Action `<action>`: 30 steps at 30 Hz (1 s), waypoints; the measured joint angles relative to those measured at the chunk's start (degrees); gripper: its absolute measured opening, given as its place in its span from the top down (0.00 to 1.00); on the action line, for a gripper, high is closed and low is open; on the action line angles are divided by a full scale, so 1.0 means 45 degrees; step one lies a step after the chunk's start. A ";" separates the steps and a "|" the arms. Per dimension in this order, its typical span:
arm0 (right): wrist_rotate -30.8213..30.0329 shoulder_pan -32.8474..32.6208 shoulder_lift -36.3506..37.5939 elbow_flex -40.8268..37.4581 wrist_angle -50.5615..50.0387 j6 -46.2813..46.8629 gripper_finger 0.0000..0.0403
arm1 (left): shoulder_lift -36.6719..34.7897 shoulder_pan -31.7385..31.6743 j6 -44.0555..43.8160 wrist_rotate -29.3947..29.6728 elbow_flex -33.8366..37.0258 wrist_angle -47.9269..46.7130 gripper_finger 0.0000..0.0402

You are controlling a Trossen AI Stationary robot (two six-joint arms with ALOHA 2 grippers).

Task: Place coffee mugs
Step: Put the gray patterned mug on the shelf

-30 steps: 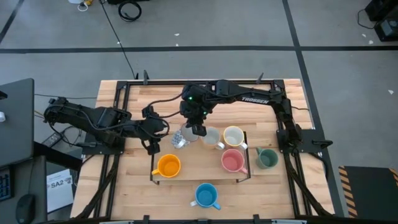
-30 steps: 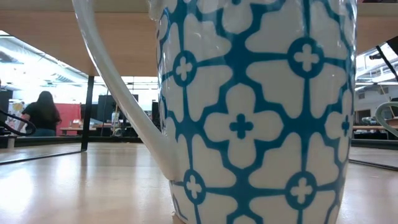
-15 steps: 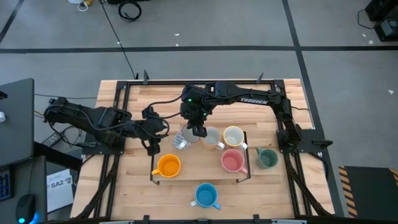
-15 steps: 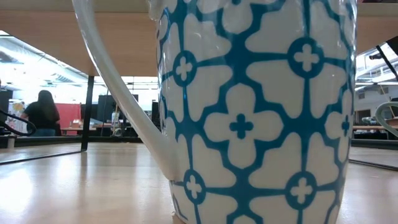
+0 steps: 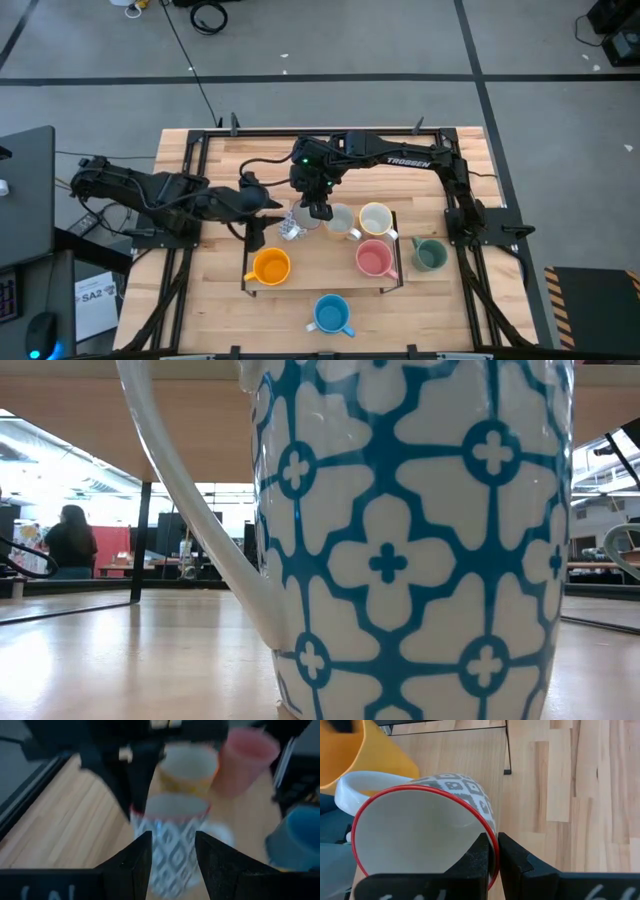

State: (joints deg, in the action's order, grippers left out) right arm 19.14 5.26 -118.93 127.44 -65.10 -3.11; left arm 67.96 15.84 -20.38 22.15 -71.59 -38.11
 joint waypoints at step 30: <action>-0.0092 0.0000 0.0000 0.0000 -0.0034 0.0155 0.92 | 0.1132 -0.1789 -0.3708 -0.1457 -0.0029 0.0154 0.61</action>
State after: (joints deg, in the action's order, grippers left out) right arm 18.72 5.26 -118.93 127.44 -65.25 -2.42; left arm 73.06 7.79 -37.07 15.59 -71.72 -37.42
